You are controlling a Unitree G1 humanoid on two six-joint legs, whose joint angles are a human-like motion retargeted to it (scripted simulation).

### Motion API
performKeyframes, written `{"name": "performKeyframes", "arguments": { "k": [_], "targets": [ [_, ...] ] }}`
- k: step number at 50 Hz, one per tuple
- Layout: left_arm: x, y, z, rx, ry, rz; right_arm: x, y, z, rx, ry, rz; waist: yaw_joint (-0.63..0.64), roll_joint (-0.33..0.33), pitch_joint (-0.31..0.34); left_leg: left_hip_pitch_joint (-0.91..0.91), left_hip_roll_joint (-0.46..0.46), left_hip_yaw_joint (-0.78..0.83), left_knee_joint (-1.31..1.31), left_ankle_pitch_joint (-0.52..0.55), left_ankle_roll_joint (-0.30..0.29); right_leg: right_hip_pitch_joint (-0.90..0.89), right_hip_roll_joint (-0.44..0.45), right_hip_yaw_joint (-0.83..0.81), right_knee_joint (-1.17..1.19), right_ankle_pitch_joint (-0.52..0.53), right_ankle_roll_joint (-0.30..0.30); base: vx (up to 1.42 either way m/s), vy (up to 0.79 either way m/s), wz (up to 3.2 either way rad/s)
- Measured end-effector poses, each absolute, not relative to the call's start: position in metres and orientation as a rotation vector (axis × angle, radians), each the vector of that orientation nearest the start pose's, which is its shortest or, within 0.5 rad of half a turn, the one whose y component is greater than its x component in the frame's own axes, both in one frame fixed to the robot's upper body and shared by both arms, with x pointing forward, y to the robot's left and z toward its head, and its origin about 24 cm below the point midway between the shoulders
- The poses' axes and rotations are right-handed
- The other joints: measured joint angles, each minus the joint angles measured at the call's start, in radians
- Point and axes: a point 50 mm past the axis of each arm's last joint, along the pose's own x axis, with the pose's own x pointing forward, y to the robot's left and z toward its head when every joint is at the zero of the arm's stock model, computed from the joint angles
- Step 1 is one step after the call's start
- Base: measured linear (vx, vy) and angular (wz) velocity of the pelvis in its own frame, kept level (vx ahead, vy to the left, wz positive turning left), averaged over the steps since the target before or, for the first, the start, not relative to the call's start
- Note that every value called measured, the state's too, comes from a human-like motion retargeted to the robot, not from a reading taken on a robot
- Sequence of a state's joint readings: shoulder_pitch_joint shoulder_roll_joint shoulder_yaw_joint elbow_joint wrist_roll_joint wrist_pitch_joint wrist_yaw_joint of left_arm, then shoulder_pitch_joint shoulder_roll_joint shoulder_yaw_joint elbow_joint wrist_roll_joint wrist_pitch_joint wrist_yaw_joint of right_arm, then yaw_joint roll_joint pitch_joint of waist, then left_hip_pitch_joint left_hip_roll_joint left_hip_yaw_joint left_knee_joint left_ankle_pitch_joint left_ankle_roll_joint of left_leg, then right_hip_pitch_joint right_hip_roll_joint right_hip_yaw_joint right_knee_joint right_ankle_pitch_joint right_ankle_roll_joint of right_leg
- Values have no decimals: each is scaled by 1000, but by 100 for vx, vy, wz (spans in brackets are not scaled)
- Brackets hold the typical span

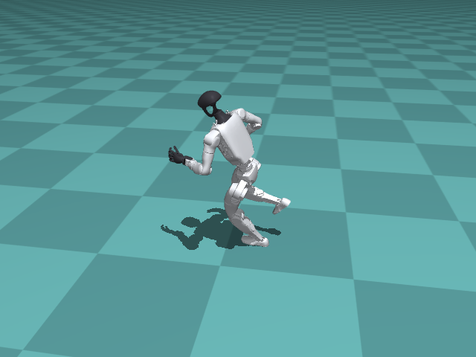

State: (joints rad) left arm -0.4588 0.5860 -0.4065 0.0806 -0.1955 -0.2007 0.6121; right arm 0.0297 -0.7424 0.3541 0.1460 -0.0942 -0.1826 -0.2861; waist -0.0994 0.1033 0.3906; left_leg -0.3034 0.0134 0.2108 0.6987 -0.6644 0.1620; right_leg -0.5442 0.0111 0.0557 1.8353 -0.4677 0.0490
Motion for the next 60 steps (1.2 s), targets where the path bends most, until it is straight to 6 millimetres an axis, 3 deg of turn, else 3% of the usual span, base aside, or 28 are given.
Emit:
{"name": "performKeyframes", "arguments": {
  "k": [2,5,8,12,15,17,20,21,23,24,26,28,30,32,35,38,40,42,44,45,47,49,50,51,53,55,57,60],
  "targets": [
    [303,128,244,134,-869,0,189,-284,-25,-909,330,37,-42,68,15,45,-48,-124,-38,52,-44,-58,6,1,-36,-42,-31,32,27,390],
    [251,111,344,72,-1341,-142,115,-333,-49,-817,634,-68,-149,167,14,128,-89,-317,-148,203,-132,-122,34,-52,-226,-52,-67,43,31,385],
    [217,119,389,-4,-1530,-195,79,-351,-30,-777,701,-31,-289,235,-5,277,-92,-540,-425,483,-250,-102,16,-168,-622,7,-65,56,35,388],
    [226,133,397,140,-1514,-95,52,-355,-2,-695,729,9,-445,245,-81,413,-100,-739,-619,722,-407,48,-9,-290,-1322,97,21,75,20,399],
    [247,147,367,243,-1337,-124,52,-343,13,-610,693,21,-450,127,-113,554,-156,-601,-583,725,-388,204,-34,-212,-1655,157,130,89,0,300],
    [261,158,329,275,-1163,-159,69,-330,15,-576,616,37,-397,39,-113,533,-180,-375,-300,624,-291,282,-91,-159,-1645,178,120,85,-3,196],
    [283,189,245,237,-815,-51,125,-313,22,-587,425,81,-319,24,-96,254,-38,-112,422,320,-71,286,-169,-233,-1416,42,45,72,-1,182],
    [282,210,203,214,-645,54,150,-309,35,-639,328,101,-285,47,-99,143,37,-84,623,257,-61,264,-172,-261,-1326,-22,15,72,-1,141],
    [254,246,113,232,-275,193,199,-296,71,-738,106,127,-181,54,-120,-42,108,-49,915,162,-39,251,-191,-288,-1219,-106,-5,76,-1,67],
    [225,263,75,272,-101,230,221,-285,95,-767,-27,124,-109,35,-146,-124,114,-34,997,140,-41,254,-202,-280,-1206,-123,-2,80,0,-7],
    [156,293,30,391,190,263,252,-263,152,-769,-308,91,67,-23,-204,-270,126,7,1076,125,-53,276,-224,-240,-1231,-109,10,86,9,-60],
    [99,318,20,519,407,248,262,-240,209,-732,-567,77,265,-88,-251,-372,179,65,1054,125,-29,322,-246,-190,-1318,-16,27,92,26,-79],
    [59,337,27,601,567,214,258,-216,256,-753,-778,123,450,-146,-285,-423,249,135,937,116,24,382,-275,-143,-1438,155,48,95,44,-50],
    [36,345,31,598,682,131,248,-191,284,-838,-930,217,568,-216,-319,-454,223,182,695,135,78,423,-334,-123,-1558,396,88,96,59,17],
    [14,349,41,542,763,88,231,-149,317,-881,-1191,301,670,-289,-321,-369,148,216,187,218,14,534,-395,-88,-1708,671,155,109,63,32],
    [15,339,40,426,707,179,210,-115,348,-674,-1495,243,677,-274,-278,-176,126,245,-333,293,-108,669,-367,-73,-1711,663,157,113,61,66],
    [26,322,35,356,627,215,196,-107,349,-431,-1573,229,639,-220,-238,-49,150,265,-482,308,-158,744,-316,-77,-1580,587,120,114,60,134],
    [59,299,26,308,475,215,194,-116,335,-339,-1523,207,573,-181,-183,8,155,216,-411,227,-142,720,-300,-123,-1259,494,104,112,54,209],
    [113,277,24,242,269,230,207,-136,310,-430,-1393,107,477,-173,-121,-16,122,117,-216,70,-77,612,-337,-168,-860,388,83,106,43,261],
    [147,266,30,196,153,243,217,-151,292,-507,-1298,28,420,-172,-89,-42,100,65,-106,-10,-37,546,-358,-177,-664,331,65,105,31,280],
    [220,247,74,94,-140,261,244,-190,228,-567,-952,-141,295,-158,-39,-47,66,-24,14,-110,12,409,-338,-149,-377,229,37,110,19,273],
    [276,217,157,16,-495,191,240,-225,154,-495,-591,-232,170,-125,-15,-2,54,-101,13,-147,11,256,-280,-115,-214,151,32,119,5,238],
    [289,200,208,-9,-684,138,226,-239,123,-444,-451,-266,107,-102,-11,35,57,-134,-21,-147,-4,177,-251,-104,-168,120,30,127,-1,206],
    [291,183,260,-4,-876,84,206,-252,109,-428,-371,-277,35,-69,-14,79,71,-161,-85,-116,-33,99,-241,-113,-176,102,22,131,-6,194],
    [265,160,349,67,-1247,9,166,-273,94,-442,-221,-246,-123,1,-26,163,111,-213,-224,-11,-100,-36,-242,-159,-258,80,4,137,-15,185],
    [222,148,408,213,-1557,12,129,-292,89,-468,-46,-164,-276,74,-38,236,167,-267,-357,169,-170,-122,-251,-233,-449,88,-4,142,-32,163],
    [193,148,435,256,-1723,38,91,-309,79,-459,163,-137,-364,128,-45,306,216,-300,-471,408,-227,-144,-233,-284,-752,144,14,146,-49,102],
    [177,162,426,213,-1759,14,37,-325,67,-440,430,-169,-386,129,-54,457,222,-267,-580,662,-282,-61,-213,-296,-1308,224,77,154,-61,33]
  ]
}}
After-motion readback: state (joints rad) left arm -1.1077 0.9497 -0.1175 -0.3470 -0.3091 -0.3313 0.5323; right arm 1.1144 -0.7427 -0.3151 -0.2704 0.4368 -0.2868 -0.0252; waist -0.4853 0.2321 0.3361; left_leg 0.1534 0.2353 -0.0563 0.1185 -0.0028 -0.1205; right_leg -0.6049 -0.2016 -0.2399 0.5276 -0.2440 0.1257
